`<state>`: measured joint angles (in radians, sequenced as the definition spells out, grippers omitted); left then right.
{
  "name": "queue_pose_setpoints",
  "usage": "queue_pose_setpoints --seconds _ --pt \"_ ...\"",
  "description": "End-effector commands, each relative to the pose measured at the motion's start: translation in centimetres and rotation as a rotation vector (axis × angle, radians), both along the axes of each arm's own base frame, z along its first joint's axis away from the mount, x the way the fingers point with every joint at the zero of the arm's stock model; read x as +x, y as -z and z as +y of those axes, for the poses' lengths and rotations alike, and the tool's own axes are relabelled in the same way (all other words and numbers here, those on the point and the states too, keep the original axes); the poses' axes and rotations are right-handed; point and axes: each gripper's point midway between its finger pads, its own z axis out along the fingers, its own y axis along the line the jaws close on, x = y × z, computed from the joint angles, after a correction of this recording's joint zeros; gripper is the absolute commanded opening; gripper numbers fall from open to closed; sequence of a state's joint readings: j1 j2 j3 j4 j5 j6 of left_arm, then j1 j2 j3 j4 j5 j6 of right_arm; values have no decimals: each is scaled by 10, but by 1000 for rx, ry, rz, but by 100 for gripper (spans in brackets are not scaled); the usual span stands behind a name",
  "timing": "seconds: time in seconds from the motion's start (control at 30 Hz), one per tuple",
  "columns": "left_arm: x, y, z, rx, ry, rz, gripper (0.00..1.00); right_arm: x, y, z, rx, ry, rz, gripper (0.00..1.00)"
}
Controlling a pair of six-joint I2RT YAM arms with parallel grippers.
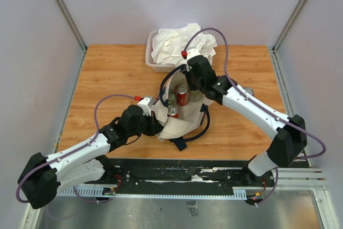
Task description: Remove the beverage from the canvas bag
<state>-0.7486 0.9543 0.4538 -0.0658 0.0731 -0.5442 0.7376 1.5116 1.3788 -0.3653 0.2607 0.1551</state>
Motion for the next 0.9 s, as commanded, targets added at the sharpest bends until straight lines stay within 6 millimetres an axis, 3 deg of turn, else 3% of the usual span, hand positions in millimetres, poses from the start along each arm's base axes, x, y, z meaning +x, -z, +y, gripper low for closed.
queue_pose_setpoints --seconds 0.0,0.07,0.5,0.87 --pt "-8 28 21 124 -28 67 8 11 1 -8 -25 98 -18 1" --pt "-9 28 21 124 -29 66 8 14 8 -13 -52 128 -13 4" --pt "-10 30 23 133 -31 70 8 35 25 -41 -101 267 -20 69" --pt "-12 33 24 133 -32 79 8 52 50 -50 -97 345 4 71"
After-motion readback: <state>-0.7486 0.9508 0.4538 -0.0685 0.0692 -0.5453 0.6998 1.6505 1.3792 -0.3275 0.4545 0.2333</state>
